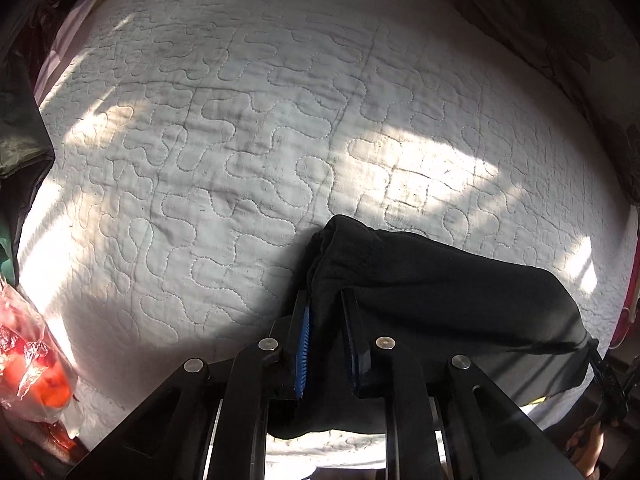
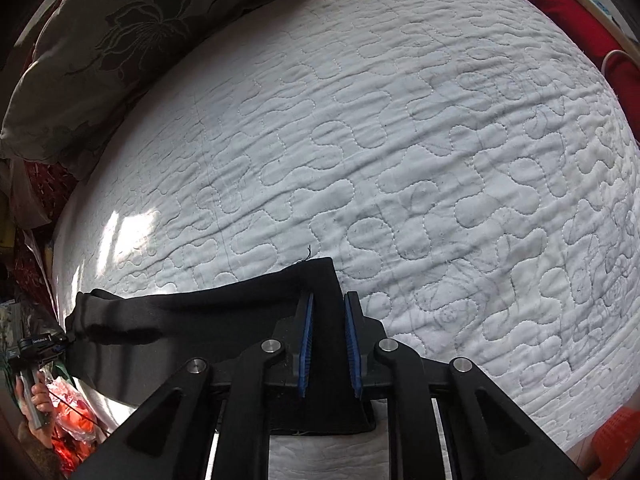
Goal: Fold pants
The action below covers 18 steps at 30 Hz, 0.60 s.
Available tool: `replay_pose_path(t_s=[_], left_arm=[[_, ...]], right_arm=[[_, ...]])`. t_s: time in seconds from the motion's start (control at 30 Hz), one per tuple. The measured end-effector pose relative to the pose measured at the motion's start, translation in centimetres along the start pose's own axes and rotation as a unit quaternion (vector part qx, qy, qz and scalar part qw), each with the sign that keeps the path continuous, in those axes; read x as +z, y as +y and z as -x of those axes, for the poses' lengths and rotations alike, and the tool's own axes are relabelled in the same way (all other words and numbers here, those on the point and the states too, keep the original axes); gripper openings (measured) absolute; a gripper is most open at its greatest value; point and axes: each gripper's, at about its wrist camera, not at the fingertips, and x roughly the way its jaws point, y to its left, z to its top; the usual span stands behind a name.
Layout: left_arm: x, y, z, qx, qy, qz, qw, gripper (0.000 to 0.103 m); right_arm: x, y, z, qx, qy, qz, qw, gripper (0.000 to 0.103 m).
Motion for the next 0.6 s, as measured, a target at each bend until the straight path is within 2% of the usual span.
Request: replay_pose_path(t_s=[0.07,0.2,0.23,0.33,0.47,0.5,0.53,0.6], left_arm=[[0.0,0.0,0.0,-0.003,0.007,-0.005,1.0,0.021],[-0.9,1.2,1.5,-0.041,0.004,0.015,0.999,0.043],[-1.4,1.3,2.0,-0.046,0.002,0.016,0.9988,0.051],[-3.2,1.4,2.1,-0.054,0.001,0.004,0.9985,0.063],[-4.6,0.7,0.0,-0.024,0.029,-0.017,0.9991,0.063],[-4.6,0.5,-0.6,-0.003,0.034,-0.023,0.9992,0.058],[-4.6,0.3,-1.1,0.014,0.034,-0.03,0.9989,0.043],[-4.4,0.1,-1.9,0.009,0.049,-0.029,0.9984,0.032]], right_arm=[[-0.3,0.1,0.5,-0.006,0.002,-0.006,1.0,0.027],[-1.1,-0.5,1.7,0.014,-0.002,-0.031,0.999,0.039],[-1.5,-0.6,1.7,0.017,0.002,-0.033,0.999,0.041],[-2.9,-1.0,1.5,0.01,0.018,-0.033,0.999,0.041],[-4.4,-1.3,0.8,0.004,0.029,-0.034,0.999,0.041],[-4.7,-1.3,0.5,0.001,0.031,-0.028,0.999,0.038],[-4.8,-1.0,0.4,-0.001,0.035,-0.019,0.999,0.025],[-4.8,-0.9,0.6,0.001,0.039,-0.019,0.999,0.018]])
